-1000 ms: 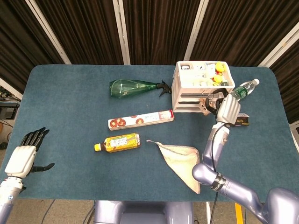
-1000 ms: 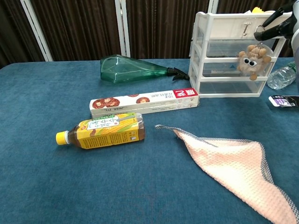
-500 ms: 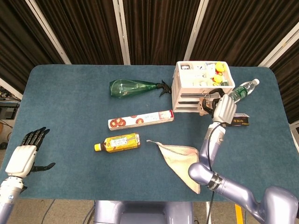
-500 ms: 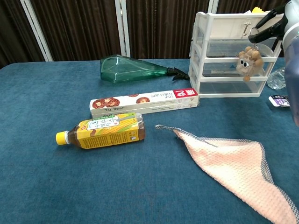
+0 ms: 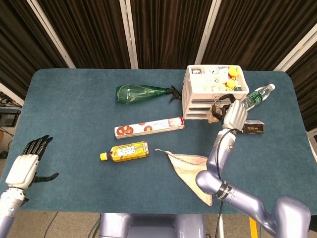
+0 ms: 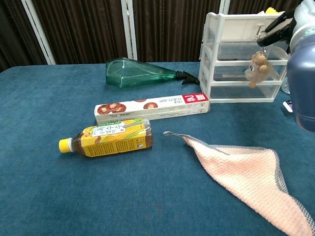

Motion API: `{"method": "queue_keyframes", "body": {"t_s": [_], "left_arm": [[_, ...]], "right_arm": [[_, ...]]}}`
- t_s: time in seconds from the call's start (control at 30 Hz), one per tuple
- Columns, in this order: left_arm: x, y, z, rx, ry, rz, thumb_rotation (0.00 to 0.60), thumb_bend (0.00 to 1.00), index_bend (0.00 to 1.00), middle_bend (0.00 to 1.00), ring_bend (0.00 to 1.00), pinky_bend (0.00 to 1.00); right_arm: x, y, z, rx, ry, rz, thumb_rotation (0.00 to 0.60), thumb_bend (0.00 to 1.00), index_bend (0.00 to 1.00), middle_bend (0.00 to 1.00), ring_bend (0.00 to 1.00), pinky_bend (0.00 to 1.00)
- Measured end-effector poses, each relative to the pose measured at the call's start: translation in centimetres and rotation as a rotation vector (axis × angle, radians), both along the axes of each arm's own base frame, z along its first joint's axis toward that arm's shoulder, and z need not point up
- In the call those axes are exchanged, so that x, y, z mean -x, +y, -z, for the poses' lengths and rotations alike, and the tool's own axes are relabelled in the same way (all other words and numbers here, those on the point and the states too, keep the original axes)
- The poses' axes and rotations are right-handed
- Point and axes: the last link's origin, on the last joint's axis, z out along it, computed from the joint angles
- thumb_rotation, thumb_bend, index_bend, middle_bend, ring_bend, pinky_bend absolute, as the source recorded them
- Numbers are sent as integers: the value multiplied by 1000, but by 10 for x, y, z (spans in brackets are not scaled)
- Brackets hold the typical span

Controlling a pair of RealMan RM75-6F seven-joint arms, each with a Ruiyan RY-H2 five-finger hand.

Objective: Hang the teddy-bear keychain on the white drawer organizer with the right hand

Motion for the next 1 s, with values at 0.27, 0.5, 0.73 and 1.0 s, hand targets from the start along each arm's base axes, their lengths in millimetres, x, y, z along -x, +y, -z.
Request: {"method": "queue_keyframes", "body": {"t_s": [0.27, 0.5, 0.73, 1.0], "left_arm": [[0, 0, 0, 3, -4, -1, 600, 86, 0, 0, 0, 0], [-1, 0, 1, 6, -6, -1, 600, 87, 0, 0, 0, 0], [-1, 0, 1, 6, -6, -3, 600, 89, 0, 0, 0, 0], [-1, 0, 0, 4, -5, -7, 600, 88, 0, 0, 0, 0]], "right_arm": [[-8, -2, -3, 9, -11, 1, 600, 234, 576, 1000, 1000, 841], [-12, -6, -1, -3, -25, 18, 600, 212, 581, 1000, 1000, 840], [-14, -9, 5, -28, -32, 43, 600, 132, 555, 1000, 1000, 840], [-6, -7, 15, -80, -32, 79, 600, 111, 464, 1000, 1000, 841]]}}
